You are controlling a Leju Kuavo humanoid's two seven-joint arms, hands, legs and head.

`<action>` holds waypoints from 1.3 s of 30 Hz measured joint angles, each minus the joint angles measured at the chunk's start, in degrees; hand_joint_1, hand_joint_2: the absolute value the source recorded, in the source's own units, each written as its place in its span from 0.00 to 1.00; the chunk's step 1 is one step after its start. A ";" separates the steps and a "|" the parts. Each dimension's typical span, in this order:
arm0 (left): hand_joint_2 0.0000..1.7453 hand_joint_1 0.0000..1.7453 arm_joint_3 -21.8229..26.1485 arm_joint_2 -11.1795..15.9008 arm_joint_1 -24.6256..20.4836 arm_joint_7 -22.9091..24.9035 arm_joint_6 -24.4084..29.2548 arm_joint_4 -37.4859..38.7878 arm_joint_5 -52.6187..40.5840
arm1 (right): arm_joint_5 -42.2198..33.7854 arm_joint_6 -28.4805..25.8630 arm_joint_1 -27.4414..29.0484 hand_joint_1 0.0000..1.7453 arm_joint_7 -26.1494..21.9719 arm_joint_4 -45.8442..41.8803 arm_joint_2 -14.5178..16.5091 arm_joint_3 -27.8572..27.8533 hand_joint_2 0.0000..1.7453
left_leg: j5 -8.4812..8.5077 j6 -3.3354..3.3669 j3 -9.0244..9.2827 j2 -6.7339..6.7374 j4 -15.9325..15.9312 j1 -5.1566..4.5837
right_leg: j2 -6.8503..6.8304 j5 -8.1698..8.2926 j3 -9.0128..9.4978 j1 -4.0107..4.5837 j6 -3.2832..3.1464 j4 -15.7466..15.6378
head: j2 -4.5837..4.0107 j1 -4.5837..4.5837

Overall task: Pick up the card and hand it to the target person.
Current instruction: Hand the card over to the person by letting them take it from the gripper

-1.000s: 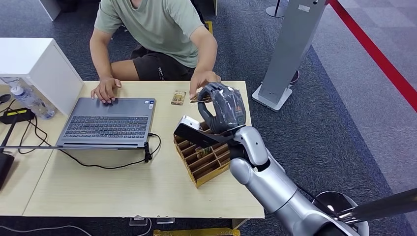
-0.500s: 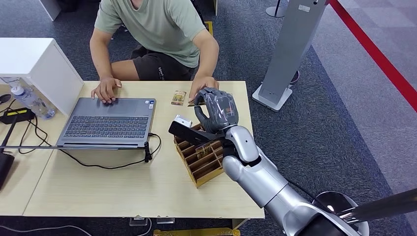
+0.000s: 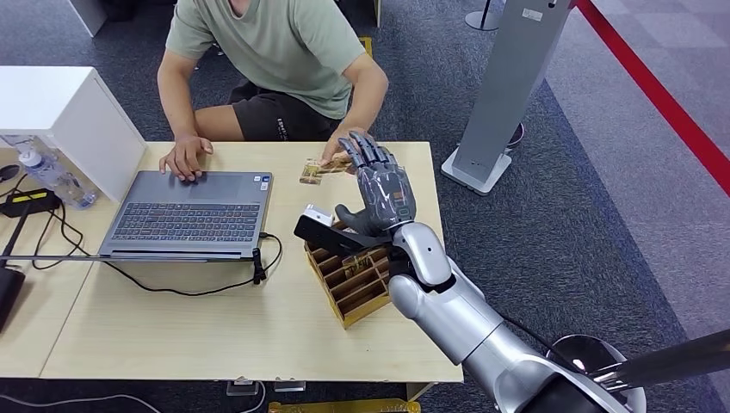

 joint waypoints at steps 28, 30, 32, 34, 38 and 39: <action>1.00 0.00 0.48 0.03 0.42 1.19 1.82 0.21 3.46 | -32.78 3.17 19.35 0.00 -13.38 -25.24 -8.62 -8.18 1.00 | -0.04 0.01 -0.02 0.01 0.04 0.00 | 0.00 -0.01 -0.03 0.00 0.01 -0.05 | 0.00 -0.01; 1.00 0.00 0.62 0.03 0.43 1.14 1.90 0.24 3.64 | -35.53 3.96 22.07 0.00 -14.52 -26.21 -9.38 -9.40 1.00 | -0.04 0.02 -0.03 0.01 0.04 0.00 | 0.01 -0.01 -0.03 0.00 0.01 -0.05 | 0.00 -0.02; 1.00 0.00 0.78 0.03 0.43 0.99 1.97 0.26 3.79 | -37.34 4.44 24.41 0.00 -15.23 -26.73 -10.03 -10.57 1.00 | -0.04 0.02 -0.03 0.01 0.04 0.00 | 0.01 -0.01 -0.02 0.00 0.01 -0.05 | 0.00 -0.02; 1.00 0.00 0.94 0.04 0.43 0.78 1.97 0.27 3.85 | -38.31 4.78 26.30 0.00 -15.67 -26.96 -10.59 -11.61 1.00 | -0.04 0.02 -0.02 0.01 0.04 0.00 | 0.01 -0.01 -0.02 0.00 0.01 -0.05 | 0.00 0.01; 1.00 0.00 1.01 0.04 0.41 0.39 1.89 0.28 3.85 | -39.12 5.80 28.86 0.00 -16.20 -27.07 -11.11 -13.35 1.00 | -0.04 0.02 -0.01 0.01 0.04 0.00 | 0.01 -0.01 -0.01 0.00 0.01 -0.05 | 0.00 0.03; 1.00 0.00 1.01 0.04 0.40 0.36 1.86 0.28 3.85 | -39.19 6.11 29.38 0.00 -16.33 -27.06 -11.12 -13.72 1.00 | -0.04 0.02 -0.01 0.01 0.04 0.00 | 0.01 -0.01 -0.01 0.00 0.01 -0.05 | 0.00 0.03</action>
